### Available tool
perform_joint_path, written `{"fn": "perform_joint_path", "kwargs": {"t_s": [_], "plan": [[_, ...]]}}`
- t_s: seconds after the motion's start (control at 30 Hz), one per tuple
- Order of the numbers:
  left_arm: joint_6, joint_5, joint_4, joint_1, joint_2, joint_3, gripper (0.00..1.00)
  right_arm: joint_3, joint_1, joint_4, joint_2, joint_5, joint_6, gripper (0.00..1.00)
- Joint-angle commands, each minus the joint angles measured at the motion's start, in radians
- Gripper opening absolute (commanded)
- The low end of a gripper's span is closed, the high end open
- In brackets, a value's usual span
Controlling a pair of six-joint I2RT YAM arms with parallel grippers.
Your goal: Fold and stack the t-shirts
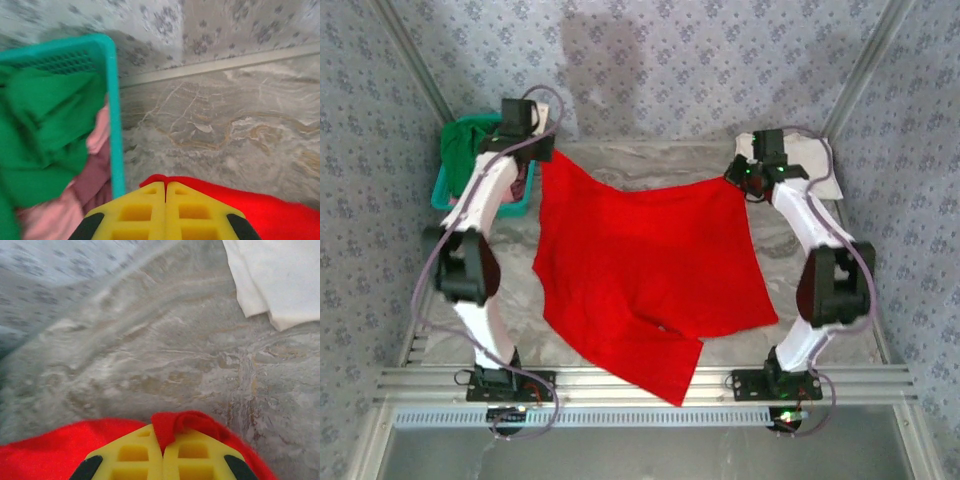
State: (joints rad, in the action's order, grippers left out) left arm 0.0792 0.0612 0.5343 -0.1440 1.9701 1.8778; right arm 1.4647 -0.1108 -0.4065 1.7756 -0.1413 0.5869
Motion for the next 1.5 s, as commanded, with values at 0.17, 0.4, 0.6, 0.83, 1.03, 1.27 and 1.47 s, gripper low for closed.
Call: {"fn": "perform_joint_path", "kwargs": {"t_s": [0.17, 0.4, 0.6, 0.83, 1.03, 1.27, 1.47], "plan": [[0.078, -0.041, 0.29, 0.004, 0.711, 1.122, 0.03, 0.5, 0.0, 0.016, 0.457, -0.012, 0.032, 0.18], [-0.032, -0.127, 0.053, 0.004, 0.643, 1.01, 0.69, 0.926, 0.048, -0.027, 0.656, -0.041, 0.147, 0.55], [-0.166, -0.186, 0.165, 0.008, 0.455, 0.925, 0.72, 0.856, 0.052, -0.07, 0.516, -0.076, 0.084, 0.62], [-0.345, -0.197, -0.423, -0.027, -0.146, -0.215, 0.78, 0.265, 0.012, 0.075, 0.141, -0.13, -0.011, 0.55], [-0.482, -0.084, -0.361, -0.132, -0.445, -0.747, 0.67, -0.112, -0.047, 0.056, -0.048, -0.074, -0.115, 0.22], [-0.678, -0.062, -0.349, -0.205, -0.492, -1.041, 0.31, -0.32, 0.013, 0.084, -0.009, -0.069, -0.079, 0.0], [-0.799, -0.027, -0.468, -0.197, -0.456, -1.197, 0.25, -0.425, 0.006, 0.139, 0.001, -0.041, -0.003, 0.0]]}}
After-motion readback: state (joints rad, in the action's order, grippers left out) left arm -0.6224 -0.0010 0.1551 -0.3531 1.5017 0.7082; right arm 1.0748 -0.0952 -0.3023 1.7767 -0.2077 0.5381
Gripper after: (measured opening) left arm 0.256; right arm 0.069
